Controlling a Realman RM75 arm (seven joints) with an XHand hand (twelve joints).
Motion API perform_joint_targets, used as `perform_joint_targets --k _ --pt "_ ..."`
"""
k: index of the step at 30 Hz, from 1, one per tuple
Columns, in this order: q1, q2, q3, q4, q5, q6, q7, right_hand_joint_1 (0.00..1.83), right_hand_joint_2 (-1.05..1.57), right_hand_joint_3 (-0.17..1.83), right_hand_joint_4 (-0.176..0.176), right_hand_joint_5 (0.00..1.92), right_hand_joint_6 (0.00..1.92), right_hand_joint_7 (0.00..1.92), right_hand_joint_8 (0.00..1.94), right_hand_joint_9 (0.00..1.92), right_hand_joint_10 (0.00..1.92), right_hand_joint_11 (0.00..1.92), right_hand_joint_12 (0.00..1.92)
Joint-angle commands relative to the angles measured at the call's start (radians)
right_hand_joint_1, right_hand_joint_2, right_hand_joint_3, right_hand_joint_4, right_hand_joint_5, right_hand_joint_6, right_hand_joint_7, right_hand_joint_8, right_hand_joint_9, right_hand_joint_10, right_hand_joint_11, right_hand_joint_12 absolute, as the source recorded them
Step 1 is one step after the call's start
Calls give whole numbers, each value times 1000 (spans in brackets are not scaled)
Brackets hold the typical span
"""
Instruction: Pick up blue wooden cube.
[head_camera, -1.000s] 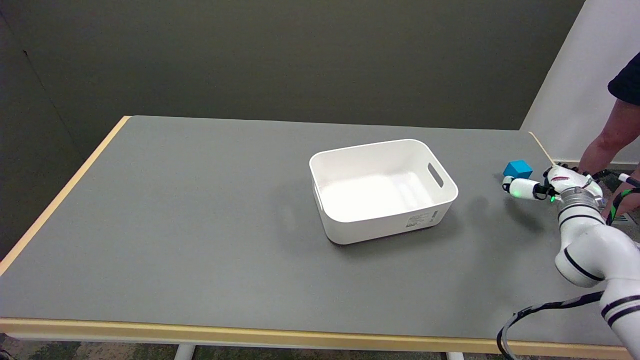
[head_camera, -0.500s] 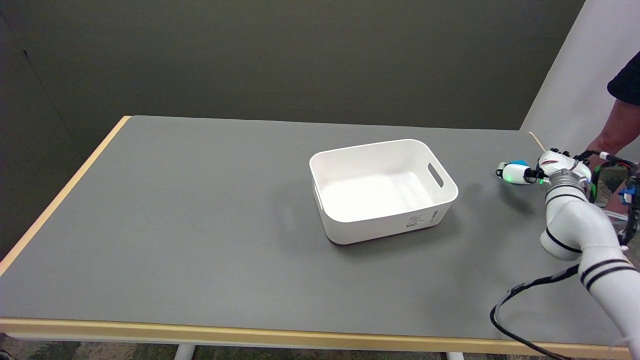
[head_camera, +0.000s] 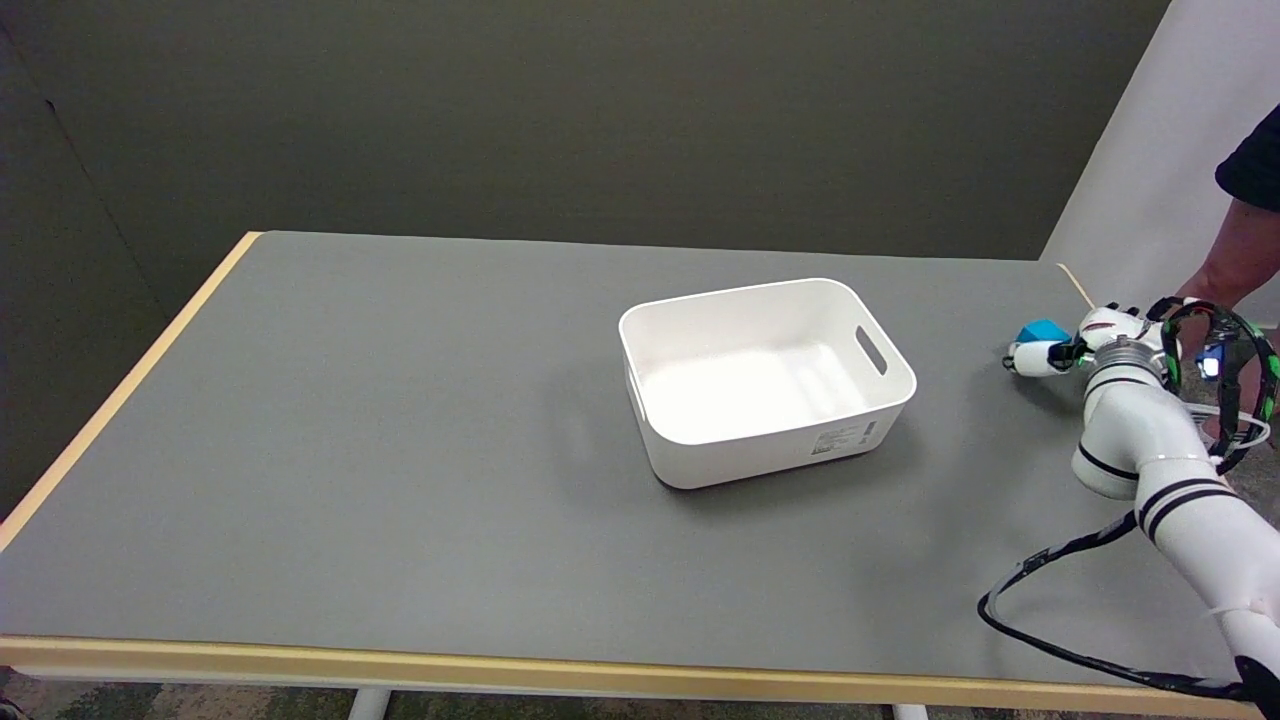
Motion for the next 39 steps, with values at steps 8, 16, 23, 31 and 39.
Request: perform_joint_targets --k 8,16,23,31,39 --pt "62 27 -290 -13 -256 147 416 842 1286 258 -26 495 1737 124 1855 491 1913 26 1921" --pt "67 34 -308 -33 -267 147 433 825 1299 270 -32 479 1768 167 1924 447 1921 -1 1921" --pt "42 34 -299 -67 -262 153 447 828 1294 252 -14 494 1743 172 1919 401 1921 -1 1921" --pt "-128 33 -178 -380 -267 177 713 812 1180 419 85 544 1723 390 1941 691 1921 55 1921" --pt "-490 -52 23 -856 -424 126 997 814 1026 658 176 621 1705 860 1941 937 1921 701 1921"
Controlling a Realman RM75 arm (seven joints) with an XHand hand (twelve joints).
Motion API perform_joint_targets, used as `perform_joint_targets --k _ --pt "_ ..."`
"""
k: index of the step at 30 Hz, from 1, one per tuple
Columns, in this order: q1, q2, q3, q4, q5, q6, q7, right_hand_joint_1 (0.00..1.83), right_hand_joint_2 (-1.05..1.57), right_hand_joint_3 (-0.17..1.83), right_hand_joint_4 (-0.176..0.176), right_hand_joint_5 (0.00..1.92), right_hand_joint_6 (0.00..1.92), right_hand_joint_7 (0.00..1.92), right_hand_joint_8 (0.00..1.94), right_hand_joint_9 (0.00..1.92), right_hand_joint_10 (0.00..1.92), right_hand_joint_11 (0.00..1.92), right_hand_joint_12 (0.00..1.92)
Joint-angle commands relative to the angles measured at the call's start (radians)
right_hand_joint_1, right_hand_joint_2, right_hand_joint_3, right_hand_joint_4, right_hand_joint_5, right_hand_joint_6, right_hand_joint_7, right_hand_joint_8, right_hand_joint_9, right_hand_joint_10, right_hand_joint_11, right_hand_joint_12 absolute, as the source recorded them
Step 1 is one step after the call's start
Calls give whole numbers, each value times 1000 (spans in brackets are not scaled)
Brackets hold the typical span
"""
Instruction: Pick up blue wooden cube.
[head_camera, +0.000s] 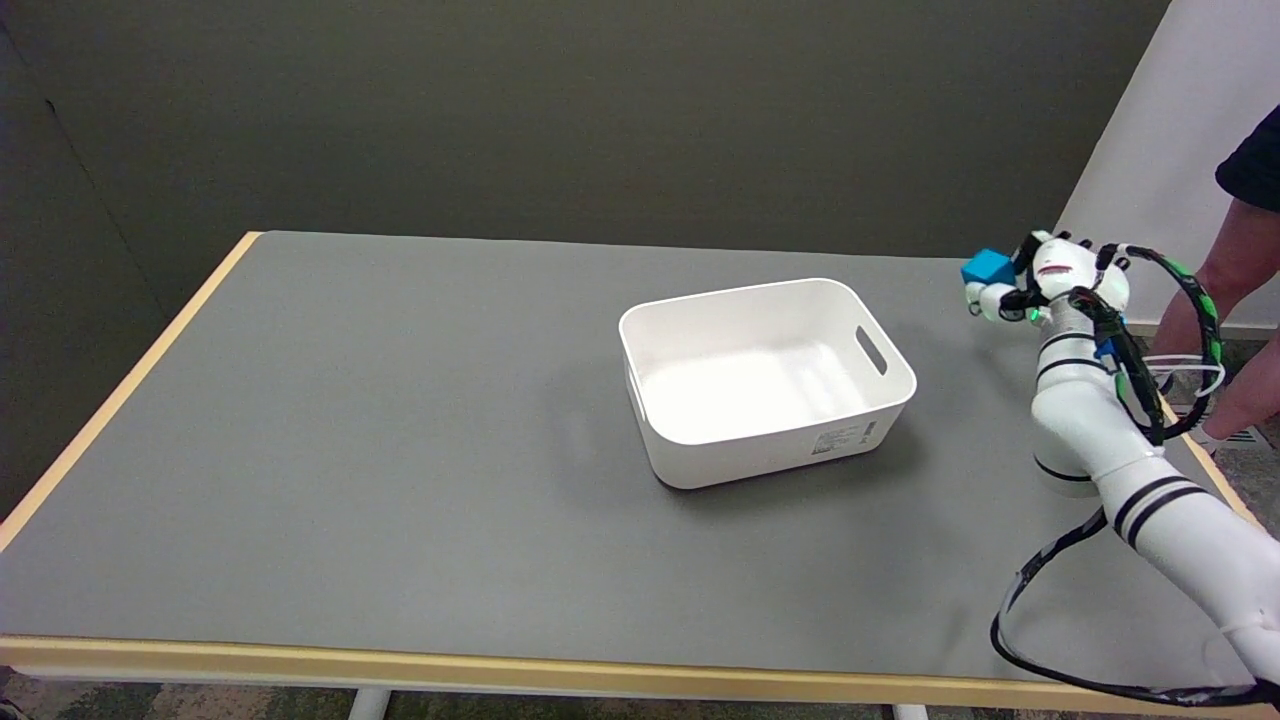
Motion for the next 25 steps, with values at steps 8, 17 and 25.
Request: perform_joint_targets --k 8,17,25 --pt "-723 -142 366 -917 -271 -94 854 847 970 724 176 665 1672 946 1936 966 1921 805 1921" --pt "-727 -78 436 -895 -410 -624 1262 873 918 792 176 702 1652 977 1881 984 1921 840 1921" --pt "-660 5 314 -879 -730 -672 1261 882 905 800 176 716 1636 980 1883 989 1921 838 1921"
